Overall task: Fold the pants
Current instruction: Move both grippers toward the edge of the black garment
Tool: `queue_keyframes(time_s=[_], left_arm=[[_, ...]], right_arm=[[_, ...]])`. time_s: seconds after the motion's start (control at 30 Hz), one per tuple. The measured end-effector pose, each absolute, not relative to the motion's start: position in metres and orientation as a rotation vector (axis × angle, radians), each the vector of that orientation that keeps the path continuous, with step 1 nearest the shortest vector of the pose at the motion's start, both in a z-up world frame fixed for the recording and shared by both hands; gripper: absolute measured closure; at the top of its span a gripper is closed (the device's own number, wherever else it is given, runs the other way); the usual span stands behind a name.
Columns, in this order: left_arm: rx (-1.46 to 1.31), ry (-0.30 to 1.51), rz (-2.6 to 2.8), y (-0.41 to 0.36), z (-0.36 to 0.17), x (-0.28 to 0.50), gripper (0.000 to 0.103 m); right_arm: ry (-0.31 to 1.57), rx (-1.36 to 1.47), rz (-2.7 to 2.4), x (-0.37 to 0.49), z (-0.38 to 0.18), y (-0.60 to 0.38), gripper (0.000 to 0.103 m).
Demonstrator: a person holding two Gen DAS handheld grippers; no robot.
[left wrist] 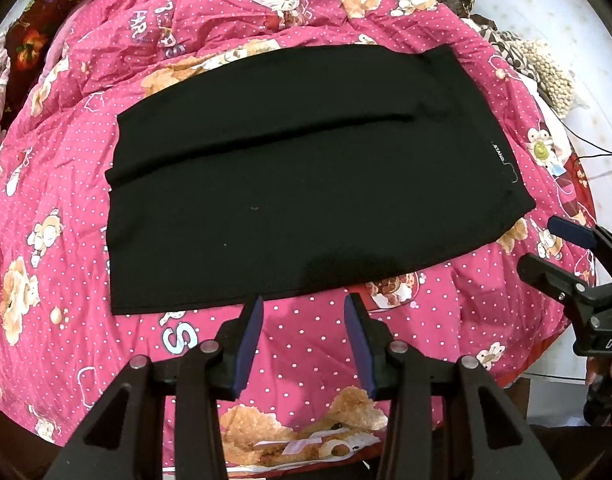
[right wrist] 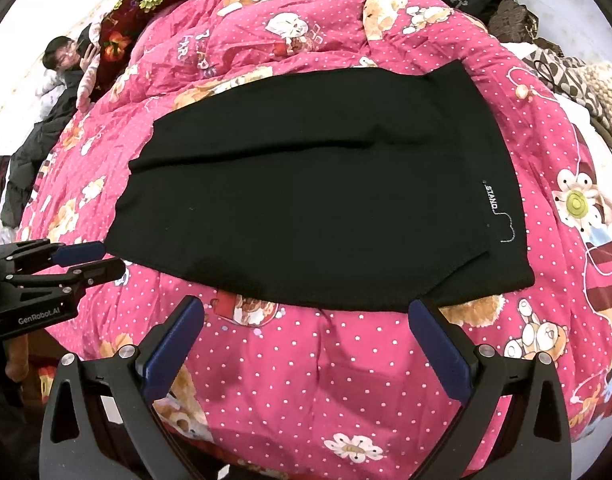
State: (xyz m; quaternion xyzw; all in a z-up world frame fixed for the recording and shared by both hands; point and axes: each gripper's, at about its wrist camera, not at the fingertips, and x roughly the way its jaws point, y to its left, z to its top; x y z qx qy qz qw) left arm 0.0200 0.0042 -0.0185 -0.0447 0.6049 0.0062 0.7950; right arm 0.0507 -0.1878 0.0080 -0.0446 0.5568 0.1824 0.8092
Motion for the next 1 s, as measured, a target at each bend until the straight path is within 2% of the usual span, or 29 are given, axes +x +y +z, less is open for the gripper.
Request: queue_keyframes(time_s=[1.0], left_arm=[[-0.040,1.310,0.014,0.001,-0.015,0.039,0.058]], right_arm=[[1.176,-0.061,0.386,0.066,0.008,-0.193,0.001]])
